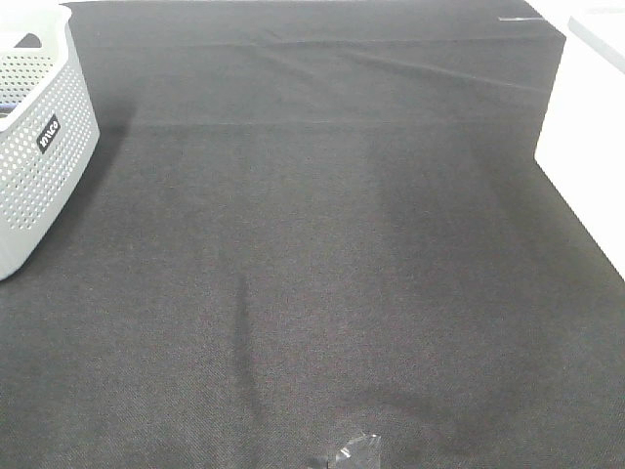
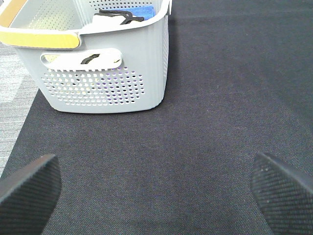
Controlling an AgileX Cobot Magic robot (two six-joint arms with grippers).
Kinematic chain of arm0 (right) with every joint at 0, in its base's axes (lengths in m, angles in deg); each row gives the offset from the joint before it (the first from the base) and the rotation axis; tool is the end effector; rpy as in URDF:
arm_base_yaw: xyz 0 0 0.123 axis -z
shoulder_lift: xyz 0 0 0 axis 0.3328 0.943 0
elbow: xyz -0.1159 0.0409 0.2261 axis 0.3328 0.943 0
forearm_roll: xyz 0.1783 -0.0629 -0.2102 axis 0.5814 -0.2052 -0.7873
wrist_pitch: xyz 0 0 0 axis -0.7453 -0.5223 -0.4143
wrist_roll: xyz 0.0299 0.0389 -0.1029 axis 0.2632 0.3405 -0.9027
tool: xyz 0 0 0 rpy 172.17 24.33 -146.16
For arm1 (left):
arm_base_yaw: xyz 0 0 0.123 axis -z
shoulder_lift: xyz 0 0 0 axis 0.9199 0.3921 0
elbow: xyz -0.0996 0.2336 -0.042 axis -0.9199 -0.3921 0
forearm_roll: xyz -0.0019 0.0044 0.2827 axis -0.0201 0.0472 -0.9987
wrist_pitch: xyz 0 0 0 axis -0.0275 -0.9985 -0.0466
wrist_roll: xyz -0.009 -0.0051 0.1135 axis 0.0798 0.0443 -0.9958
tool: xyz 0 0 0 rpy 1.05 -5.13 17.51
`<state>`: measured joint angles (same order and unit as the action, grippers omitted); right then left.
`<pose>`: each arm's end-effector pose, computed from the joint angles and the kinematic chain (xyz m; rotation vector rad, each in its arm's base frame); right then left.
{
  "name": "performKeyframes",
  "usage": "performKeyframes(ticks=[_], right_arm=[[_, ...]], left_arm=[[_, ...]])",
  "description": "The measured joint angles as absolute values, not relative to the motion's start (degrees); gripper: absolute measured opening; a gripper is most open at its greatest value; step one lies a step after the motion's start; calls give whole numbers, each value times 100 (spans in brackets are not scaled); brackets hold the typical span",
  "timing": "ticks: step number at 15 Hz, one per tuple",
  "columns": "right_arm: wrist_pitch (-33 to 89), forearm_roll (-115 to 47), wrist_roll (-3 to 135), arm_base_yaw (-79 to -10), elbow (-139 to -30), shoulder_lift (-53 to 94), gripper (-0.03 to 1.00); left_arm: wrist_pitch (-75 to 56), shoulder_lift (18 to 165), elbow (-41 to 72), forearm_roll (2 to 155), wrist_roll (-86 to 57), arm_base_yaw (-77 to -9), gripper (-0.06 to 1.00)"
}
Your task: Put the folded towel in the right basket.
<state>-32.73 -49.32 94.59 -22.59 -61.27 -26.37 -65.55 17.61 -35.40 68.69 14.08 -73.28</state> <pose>0.1013 -0.0077 0.3873 0.0687 2.1651 -0.0622 0.0709 0.0021 0.2842 -0.0189 2.0197 0.0584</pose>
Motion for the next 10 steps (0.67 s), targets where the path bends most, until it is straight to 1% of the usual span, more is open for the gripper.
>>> performKeyframes(ticks=[2,3,6,10], right_arm=[[-3021,-4915,9332,-2259,-5583,-3450,97],[-3021,-4915,9332,-2259,-5583,-3450,97],[-2700,-4628,9298,-2259,-4506,-4613,97],[-2666,-4388,9292,-2259,-3492,-5272,97]], left_arm=[[-6555,1761,-3540,6869,1408,-7328,98],[-6555,1761,-3540,6869,1408,-7328,98],[-6555,1761,-3540,6869,1408,-7328,98],[-6555,1761,-3540,6869,1408,-7328,98]])
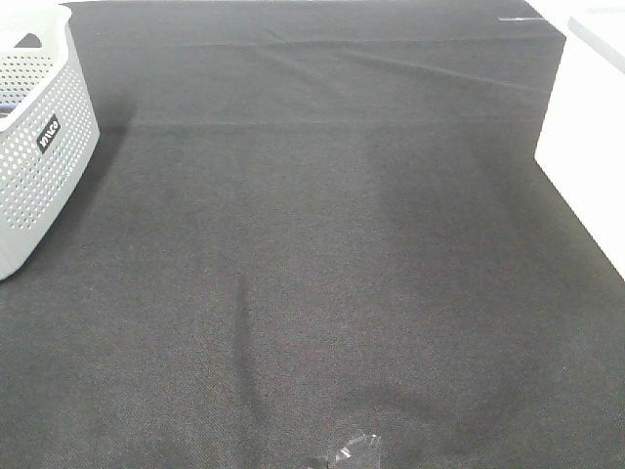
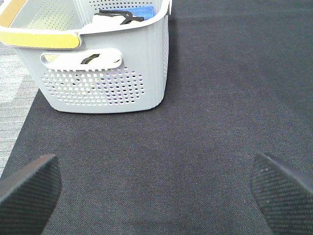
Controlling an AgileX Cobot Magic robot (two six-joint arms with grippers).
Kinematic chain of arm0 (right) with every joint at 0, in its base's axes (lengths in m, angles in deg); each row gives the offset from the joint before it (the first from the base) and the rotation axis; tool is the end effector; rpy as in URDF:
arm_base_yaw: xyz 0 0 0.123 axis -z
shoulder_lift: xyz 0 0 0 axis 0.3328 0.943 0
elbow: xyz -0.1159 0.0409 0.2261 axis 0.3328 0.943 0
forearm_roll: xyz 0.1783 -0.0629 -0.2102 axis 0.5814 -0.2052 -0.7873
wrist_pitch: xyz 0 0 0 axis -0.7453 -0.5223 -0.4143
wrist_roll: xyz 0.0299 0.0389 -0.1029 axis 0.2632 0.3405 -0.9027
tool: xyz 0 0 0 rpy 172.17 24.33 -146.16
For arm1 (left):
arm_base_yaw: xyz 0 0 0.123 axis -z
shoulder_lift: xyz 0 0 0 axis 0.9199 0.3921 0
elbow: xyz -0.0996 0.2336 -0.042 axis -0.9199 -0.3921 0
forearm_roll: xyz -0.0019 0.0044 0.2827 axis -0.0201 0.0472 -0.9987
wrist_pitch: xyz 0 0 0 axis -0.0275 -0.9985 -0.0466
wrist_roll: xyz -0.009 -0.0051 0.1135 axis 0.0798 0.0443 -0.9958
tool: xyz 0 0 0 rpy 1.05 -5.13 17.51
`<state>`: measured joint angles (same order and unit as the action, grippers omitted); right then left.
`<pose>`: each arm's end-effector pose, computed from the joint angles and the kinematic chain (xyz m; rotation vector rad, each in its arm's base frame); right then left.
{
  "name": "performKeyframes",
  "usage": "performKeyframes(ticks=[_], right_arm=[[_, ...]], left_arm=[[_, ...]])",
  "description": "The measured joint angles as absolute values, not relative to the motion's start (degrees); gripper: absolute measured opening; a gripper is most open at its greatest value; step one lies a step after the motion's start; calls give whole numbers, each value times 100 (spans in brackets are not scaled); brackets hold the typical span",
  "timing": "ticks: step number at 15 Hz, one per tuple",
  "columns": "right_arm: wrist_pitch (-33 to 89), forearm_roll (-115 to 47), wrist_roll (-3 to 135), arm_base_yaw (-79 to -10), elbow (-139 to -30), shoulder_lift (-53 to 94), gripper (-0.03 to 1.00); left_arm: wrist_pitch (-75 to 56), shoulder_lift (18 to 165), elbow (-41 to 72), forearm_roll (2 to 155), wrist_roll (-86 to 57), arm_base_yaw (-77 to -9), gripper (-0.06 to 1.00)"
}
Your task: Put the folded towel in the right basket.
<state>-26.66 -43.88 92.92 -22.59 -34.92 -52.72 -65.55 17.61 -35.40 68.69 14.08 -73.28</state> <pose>0.0637 0.0005 0.2881 0.0184 2.0666 0.0422 0.0709 0.0021 0.2842 -0.0189 2.0197 0.0584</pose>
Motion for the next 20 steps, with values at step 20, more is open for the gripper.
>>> performKeyframes(ticks=[20], right_arm=[[-2425,-3597,8095,-2185,-3297,-5301,97]], left_arm=[[-6555,1761,-3540,6869,1408,-7328,98]])
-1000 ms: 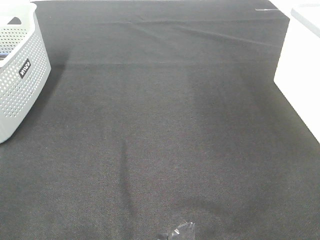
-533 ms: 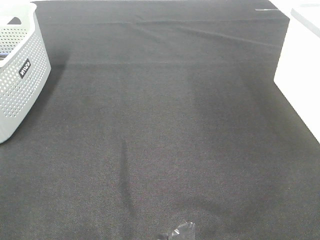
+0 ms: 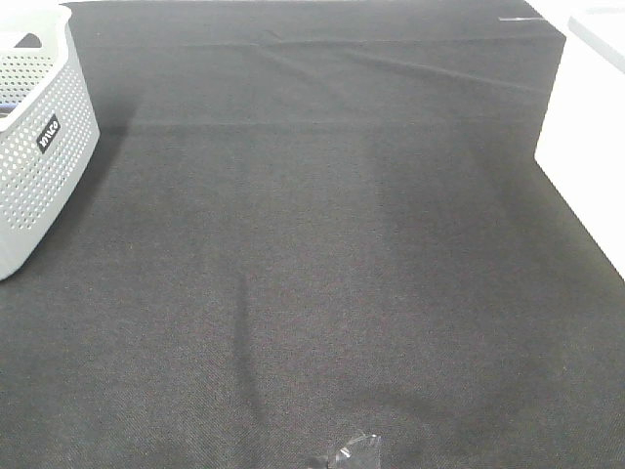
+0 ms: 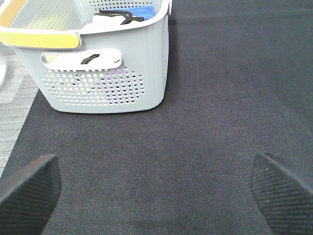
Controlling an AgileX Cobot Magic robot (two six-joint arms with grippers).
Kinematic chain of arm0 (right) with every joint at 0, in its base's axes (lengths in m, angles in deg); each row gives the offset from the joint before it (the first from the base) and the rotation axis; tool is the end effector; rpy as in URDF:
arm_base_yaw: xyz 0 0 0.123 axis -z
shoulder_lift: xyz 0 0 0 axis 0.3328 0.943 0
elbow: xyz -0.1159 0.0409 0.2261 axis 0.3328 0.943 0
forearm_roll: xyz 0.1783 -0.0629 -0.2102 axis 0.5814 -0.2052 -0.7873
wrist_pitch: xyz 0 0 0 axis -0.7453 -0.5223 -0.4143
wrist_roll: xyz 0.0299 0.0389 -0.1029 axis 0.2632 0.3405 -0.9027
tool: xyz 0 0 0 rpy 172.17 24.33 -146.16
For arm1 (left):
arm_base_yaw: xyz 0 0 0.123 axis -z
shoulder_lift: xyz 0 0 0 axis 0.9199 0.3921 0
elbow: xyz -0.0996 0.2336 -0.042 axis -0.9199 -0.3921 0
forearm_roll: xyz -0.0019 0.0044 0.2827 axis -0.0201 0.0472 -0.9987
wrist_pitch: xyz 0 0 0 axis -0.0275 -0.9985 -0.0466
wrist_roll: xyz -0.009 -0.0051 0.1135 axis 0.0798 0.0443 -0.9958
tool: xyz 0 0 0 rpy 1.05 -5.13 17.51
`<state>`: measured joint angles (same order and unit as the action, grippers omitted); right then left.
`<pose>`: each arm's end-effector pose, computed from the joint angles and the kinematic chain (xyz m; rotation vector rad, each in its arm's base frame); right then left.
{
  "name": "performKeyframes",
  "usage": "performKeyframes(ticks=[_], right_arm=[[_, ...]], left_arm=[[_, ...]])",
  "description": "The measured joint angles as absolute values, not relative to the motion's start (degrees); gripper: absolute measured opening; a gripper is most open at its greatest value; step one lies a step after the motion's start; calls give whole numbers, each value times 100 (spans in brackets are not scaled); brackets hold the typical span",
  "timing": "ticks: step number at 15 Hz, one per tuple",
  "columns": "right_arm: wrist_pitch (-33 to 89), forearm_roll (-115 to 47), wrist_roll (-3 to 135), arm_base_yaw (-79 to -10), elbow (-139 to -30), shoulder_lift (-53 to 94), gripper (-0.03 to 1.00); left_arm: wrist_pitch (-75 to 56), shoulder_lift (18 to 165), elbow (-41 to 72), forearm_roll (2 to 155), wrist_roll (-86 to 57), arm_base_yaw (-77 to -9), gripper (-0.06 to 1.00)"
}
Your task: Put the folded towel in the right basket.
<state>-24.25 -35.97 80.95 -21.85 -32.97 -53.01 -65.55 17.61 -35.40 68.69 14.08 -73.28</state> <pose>0.0685 0.0138 0.2822 -0.1919 2.0405 0.0704 0.0709 0.0021 0.2842 -0.0189 2.0197 0.0584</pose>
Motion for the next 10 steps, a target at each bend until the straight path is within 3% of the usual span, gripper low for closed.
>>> performKeyframes(ticks=[3,10], right_arm=[[-2425,-3597,8101,-1846,-3297,-5301,97],[-2425,-3580,8101,-1829,-3297,-5301,97]], left_arm=[[-6555,1761,-3540,6869,1408,-7328,98],[-6555,1761,-3540,6869,1408,-7328,98]])
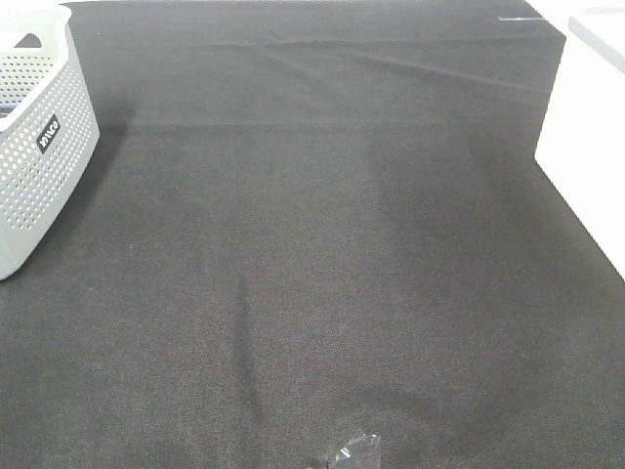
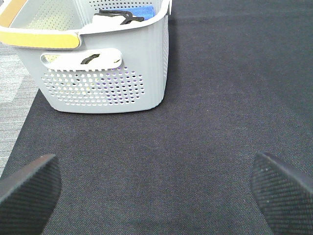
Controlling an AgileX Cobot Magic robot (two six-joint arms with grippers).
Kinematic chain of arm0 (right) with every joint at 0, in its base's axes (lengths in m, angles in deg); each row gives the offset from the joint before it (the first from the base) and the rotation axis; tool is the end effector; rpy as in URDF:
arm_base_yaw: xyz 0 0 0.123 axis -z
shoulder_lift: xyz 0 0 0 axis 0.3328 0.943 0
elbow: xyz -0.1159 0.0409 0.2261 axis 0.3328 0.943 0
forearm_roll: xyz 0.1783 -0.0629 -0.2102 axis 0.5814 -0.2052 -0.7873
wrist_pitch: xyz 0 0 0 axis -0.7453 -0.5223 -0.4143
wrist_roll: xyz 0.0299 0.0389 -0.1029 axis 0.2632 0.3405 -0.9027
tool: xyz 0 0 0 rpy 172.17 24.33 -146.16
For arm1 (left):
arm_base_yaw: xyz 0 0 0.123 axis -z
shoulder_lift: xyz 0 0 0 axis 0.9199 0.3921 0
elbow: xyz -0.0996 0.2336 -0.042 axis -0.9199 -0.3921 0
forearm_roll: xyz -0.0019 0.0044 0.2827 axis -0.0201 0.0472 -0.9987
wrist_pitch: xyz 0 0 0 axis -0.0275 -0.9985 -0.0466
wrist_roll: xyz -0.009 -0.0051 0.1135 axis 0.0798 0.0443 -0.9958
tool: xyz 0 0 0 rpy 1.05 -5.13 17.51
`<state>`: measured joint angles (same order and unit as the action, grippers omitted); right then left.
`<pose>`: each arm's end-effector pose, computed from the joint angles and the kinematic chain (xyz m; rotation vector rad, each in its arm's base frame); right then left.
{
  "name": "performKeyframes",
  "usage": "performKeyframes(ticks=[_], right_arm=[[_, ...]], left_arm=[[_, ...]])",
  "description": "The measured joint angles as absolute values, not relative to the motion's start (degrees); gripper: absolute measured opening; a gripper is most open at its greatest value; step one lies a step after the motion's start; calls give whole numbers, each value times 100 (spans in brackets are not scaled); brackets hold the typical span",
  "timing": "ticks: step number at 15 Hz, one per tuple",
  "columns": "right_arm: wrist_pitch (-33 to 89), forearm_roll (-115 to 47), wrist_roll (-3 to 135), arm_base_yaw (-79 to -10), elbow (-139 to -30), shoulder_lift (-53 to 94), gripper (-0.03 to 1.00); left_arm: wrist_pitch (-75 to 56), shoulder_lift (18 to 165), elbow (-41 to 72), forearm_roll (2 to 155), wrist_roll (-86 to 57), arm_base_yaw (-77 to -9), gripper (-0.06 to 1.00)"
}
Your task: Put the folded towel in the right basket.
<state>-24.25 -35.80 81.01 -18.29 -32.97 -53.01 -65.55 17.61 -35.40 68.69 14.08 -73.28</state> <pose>0.0692 0.0098 0.2822 -0.1274 2.0447 0.0359 0.0709 0.0021 0.2842 -0.0189 2.0197 0.0584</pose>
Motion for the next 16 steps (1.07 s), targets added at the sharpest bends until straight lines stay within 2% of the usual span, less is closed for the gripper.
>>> performKeyframes(ticks=[16], right_arm=[[-2425,-3597,8101,-1829,-3297,-5301,97]], left_arm=[[-6555,1761,-3540,6869,1408,-7328,98]])
